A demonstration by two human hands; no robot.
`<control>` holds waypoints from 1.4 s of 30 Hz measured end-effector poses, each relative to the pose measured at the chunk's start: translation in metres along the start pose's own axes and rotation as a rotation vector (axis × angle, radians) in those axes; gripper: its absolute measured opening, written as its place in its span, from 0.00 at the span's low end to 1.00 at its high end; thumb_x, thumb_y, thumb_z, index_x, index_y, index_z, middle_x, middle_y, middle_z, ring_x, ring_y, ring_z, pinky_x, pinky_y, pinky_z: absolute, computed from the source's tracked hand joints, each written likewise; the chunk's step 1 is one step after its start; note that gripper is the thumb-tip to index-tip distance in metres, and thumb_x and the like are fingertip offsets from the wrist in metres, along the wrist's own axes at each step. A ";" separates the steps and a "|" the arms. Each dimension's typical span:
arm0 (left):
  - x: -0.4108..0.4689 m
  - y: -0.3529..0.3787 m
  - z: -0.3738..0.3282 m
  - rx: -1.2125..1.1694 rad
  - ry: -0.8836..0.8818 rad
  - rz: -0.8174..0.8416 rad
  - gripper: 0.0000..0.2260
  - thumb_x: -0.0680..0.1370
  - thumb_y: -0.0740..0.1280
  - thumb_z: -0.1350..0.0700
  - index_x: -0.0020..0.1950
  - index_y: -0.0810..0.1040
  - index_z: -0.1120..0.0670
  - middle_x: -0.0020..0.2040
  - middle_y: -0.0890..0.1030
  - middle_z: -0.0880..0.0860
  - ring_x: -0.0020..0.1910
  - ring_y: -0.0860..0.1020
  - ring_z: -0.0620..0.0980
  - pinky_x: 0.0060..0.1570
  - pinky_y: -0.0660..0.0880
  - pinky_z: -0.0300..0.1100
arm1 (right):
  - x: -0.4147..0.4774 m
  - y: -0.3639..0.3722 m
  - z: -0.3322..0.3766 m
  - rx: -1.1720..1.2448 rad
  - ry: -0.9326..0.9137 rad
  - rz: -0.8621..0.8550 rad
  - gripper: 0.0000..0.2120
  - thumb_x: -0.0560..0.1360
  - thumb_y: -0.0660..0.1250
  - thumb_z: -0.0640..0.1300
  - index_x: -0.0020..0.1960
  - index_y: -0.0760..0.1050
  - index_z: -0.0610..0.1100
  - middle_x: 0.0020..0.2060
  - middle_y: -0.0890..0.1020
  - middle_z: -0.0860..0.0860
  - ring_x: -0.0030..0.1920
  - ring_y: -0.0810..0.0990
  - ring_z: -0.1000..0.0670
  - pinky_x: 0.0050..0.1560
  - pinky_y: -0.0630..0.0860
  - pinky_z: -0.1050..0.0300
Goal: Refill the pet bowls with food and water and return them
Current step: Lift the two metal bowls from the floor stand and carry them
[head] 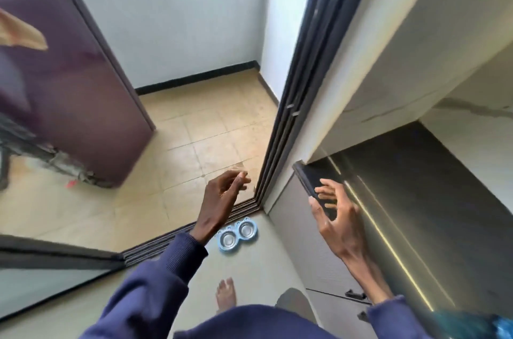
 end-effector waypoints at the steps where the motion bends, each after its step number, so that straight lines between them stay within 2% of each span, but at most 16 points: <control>1: -0.003 -0.017 0.010 -0.007 -0.021 -0.043 0.24 0.78 0.64 0.36 0.60 0.84 0.54 0.51 0.88 0.50 0.50 0.87 0.47 0.57 0.83 0.52 | 0.005 0.016 0.004 -0.010 -0.018 0.043 0.20 0.78 0.72 0.48 0.67 0.74 0.46 0.54 0.83 0.51 0.55 0.82 0.51 0.55 0.81 0.47; 4: -0.010 -0.054 0.040 -0.023 -0.072 -0.162 0.23 0.79 0.64 0.38 0.61 0.83 0.55 0.52 0.88 0.50 0.50 0.87 0.47 0.55 0.83 0.51 | 0.023 0.059 0.009 -0.044 -0.061 0.178 0.20 0.78 0.71 0.49 0.67 0.73 0.46 0.54 0.84 0.50 0.54 0.83 0.51 0.54 0.82 0.46; 9: -0.014 -0.081 0.096 -0.053 -0.186 -0.277 0.13 0.83 0.66 0.48 0.60 0.83 0.55 0.51 0.88 0.50 0.52 0.87 0.47 0.58 0.82 0.51 | 0.051 0.129 -0.003 -0.056 -0.097 0.358 0.21 0.77 0.70 0.54 0.68 0.72 0.48 0.53 0.83 0.55 0.52 0.83 0.56 0.53 0.83 0.48; 13: -0.002 -0.082 0.141 -0.083 -0.275 -0.343 0.09 0.83 0.67 0.54 0.57 0.84 0.56 0.50 0.88 0.50 0.52 0.86 0.49 0.59 0.82 0.50 | 0.072 0.184 -0.027 -0.064 -0.071 0.481 0.21 0.78 0.71 0.50 0.68 0.72 0.48 0.53 0.84 0.53 0.52 0.83 0.53 0.55 0.83 0.46; 17: 0.027 -0.070 0.202 -0.091 -0.345 -0.367 0.08 0.83 0.67 0.53 0.56 0.85 0.53 0.49 0.89 0.49 0.50 0.87 0.45 0.55 0.81 0.44 | 0.090 0.244 -0.078 -0.076 -0.047 0.563 0.20 0.77 0.71 0.49 0.67 0.73 0.49 0.52 0.84 0.54 0.51 0.84 0.53 0.55 0.82 0.47; 20: 0.055 -0.052 0.265 -0.110 -0.398 -0.370 0.07 0.83 0.67 0.54 0.56 0.85 0.51 0.49 0.89 0.48 0.49 0.87 0.45 0.52 0.79 0.40 | 0.098 0.294 -0.134 -0.097 -0.026 0.609 0.18 0.77 0.71 0.50 0.66 0.73 0.51 0.50 0.83 0.57 0.51 0.83 0.54 0.54 0.81 0.49; 25: 0.096 -0.013 0.388 -0.131 -0.493 -0.365 0.06 0.81 0.69 0.55 0.55 0.86 0.52 0.50 0.89 0.48 0.51 0.87 0.46 0.53 0.79 0.39 | 0.099 0.373 -0.239 -0.136 0.038 0.649 0.17 0.77 0.69 0.53 0.64 0.73 0.53 0.50 0.82 0.59 0.49 0.81 0.56 0.53 0.81 0.50; 29: 0.121 0.014 0.504 -0.105 -0.584 -0.376 0.06 0.79 0.72 0.58 0.55 0.87 0.56 0.50 0.89 0.51 0.52 0.87 0.50 0.55 0.81 0.44 | 0.096 0.441 -0.329 -0.158 0.130 0.653 0.14 0.77 0.69 0.50 0.62 0.74 0.52 0.50 0.82 0.59 0.49 0.81 0.55 0.52 0.81 0.49; 32: 0.128 0.025 0.579 -0.079 -0.660 -0.413 0.05 0.78 0.73 0.60 0.53 0.87 0.58 0.49 0.89 0.52 0.51 0.86 0.50 0.57 0.82 0.48 | 0.092 0.486 -0.386 -0.182 0.180 0.667 0.12 0.78 0.68 0.48 0.61 0.75 0.52 0.49 0.82 0.57 0.48 0.82 0.54 0.51 0.81 0.48; 35: 0.139 0.036 0.658 -0.016 -0.731 -0.433 0.04 0.76 0.75 0.62 0.50 0.87 0.57 0.46 0.88 0.51 0.47 0.86 0.50 0.55 0.83 0.48 | 0.094 0.536 -0.448 -0.210 0.214 0.675 0.11 0.78 0.69 0.46 0.60 0.76 0.50 0.49 0.82 0.55 0.47 0.82 0.53 0.50 0.81 0.47; 39: 0.146 0.046 0.751 0.053 -0.819 -0.431 0.06 0.75 0.76 0.63 0.48 0.85 0.54 0.42 0.85 0.48 0.42 0.83 0.43 0.55 0.82 0.48 | 0.098 0.600 -0.519 -0.250 0.218 0.684 0.10 0.77 0.70 0.42 0.58 0.77 0.47 0.51 0.82 0.51 0.49 0.82 0.48 0.50 0.81 0.45; 42: 0.149 0.052 0.813 0.111 -0.873 -0.432 0.09 0.73 0.78 0.61 0.52 0.85 0.59 0.44 0.84 0.51 0.44 0.82 0.48 0.54 0.80 0.45 | 0.100 0.646 -0.560 -0.281 0.205 0.702 0.12 0.77 0.70 0.43 0.60 0.76 0.46 0.55 0.81 0.48 0.52 0.82 0.45 0.51 0.81 0.42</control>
Point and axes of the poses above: each hand's wrist, its own x-axis towards the middle knuckle, its own y-axis out of the palm, z = x × y, the point moved 5 cm from there along x, towards the middle knuckle
